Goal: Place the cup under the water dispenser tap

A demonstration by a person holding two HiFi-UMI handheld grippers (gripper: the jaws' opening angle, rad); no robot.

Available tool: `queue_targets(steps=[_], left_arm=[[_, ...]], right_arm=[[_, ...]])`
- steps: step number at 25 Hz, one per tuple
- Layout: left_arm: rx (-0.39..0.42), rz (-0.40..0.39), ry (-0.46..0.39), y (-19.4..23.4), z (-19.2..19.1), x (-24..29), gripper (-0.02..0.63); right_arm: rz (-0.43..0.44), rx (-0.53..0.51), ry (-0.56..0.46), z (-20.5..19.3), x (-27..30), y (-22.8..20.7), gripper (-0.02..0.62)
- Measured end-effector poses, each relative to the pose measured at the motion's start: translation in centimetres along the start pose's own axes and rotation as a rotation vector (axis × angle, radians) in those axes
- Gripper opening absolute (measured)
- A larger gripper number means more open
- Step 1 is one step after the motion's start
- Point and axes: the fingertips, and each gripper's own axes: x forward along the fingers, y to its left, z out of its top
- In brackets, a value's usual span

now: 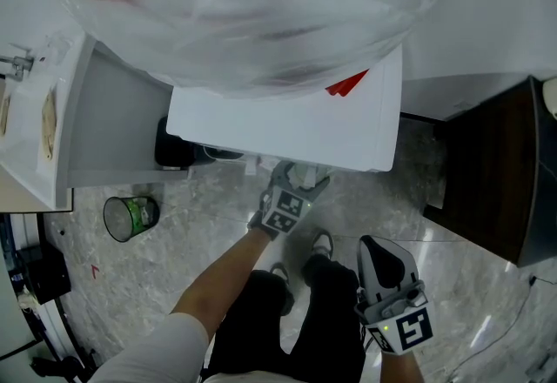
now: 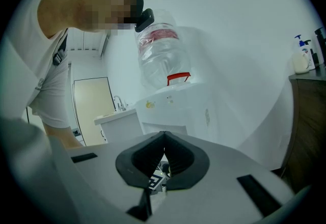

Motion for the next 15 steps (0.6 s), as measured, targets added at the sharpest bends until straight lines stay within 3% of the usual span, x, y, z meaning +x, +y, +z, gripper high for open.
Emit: queue_targets(steps=[7,15], left_arm=[[-0.016,-0.018,-0.023,-0.2,0.5,-0.4,0.386],[-0.040,-0.060,-0.031,-1.0,1.9,-2.6,0.443]], right_arm=[[0.023,0.016,0.028,-0.3,-0.4,0.6,0.015],[0.068,0.041,0.030,1.4,-0.9,2.6,0.017]])
